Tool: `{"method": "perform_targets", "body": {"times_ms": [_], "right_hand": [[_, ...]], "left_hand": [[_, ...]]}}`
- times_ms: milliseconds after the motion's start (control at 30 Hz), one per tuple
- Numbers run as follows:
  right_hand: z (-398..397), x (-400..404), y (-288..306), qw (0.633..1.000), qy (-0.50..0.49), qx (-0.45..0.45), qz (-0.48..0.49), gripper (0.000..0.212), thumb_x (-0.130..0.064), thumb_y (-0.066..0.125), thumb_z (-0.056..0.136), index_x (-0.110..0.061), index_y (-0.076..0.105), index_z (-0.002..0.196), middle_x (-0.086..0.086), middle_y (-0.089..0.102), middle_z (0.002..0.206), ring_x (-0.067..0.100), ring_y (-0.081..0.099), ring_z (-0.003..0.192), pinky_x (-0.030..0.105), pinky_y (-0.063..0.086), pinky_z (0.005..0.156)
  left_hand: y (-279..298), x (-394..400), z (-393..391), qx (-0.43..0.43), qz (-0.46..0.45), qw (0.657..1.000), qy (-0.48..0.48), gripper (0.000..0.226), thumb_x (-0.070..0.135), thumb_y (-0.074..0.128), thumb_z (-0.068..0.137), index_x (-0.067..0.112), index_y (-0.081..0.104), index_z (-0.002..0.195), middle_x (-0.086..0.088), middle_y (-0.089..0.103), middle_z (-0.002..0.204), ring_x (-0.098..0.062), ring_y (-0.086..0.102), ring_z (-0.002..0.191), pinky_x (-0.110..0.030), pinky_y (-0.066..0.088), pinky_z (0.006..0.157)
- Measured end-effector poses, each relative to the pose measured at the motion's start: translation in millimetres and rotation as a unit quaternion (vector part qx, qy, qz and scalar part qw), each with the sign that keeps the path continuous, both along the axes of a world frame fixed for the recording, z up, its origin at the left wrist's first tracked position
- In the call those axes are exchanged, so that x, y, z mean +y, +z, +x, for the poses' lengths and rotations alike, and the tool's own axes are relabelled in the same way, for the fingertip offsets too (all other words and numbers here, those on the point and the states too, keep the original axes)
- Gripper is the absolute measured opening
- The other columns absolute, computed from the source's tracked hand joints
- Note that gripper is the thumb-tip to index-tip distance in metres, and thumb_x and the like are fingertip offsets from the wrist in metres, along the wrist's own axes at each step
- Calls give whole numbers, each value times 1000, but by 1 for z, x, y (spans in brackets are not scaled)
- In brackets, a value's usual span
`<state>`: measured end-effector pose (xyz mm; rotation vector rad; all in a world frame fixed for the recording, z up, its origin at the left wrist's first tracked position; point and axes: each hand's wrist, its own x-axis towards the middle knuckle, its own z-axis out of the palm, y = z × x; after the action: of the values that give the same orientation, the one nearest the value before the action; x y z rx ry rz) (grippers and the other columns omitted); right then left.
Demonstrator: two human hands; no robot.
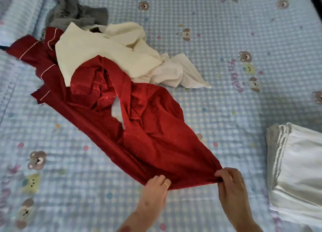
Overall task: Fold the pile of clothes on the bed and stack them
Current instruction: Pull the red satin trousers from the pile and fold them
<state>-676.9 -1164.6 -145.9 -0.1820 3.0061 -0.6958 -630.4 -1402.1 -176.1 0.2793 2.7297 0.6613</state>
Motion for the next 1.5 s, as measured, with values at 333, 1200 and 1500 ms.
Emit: {"method": "perform_targets", "body": {"times_ms": [333,1200,1500], "right_hand": [[6,60,-29,977,-137,-141,-80,45,5,62,83,-1,49,126,14,57,117,32,63,100,10,40,80],[-52,162,-13,949,140,-39,280,47,-9,37,56,-7,74,85,12,68,86,32,54,78,38,39,61],[-16,152,-14,923,229,-171,257,21,-12,56,48,-13,73,60,3,61,75,18,36,71,21,45,38]], "left_hand": [[-19,-20,-4,-69,54,976,202,22,7,69,78,10,68,99,-2,71,87,-19,68,80,-25,51,70],[-32,-87,-23,9,-179,972,-152,38,30,85,30,22,71,65,10,58,59,-11,58,54,-15,48,57],[-50,-123,69,-68,-212,971,-86,28,10,48,44,13,68,63,-4,47,81,-21,55,55,-29,27,62]]}}
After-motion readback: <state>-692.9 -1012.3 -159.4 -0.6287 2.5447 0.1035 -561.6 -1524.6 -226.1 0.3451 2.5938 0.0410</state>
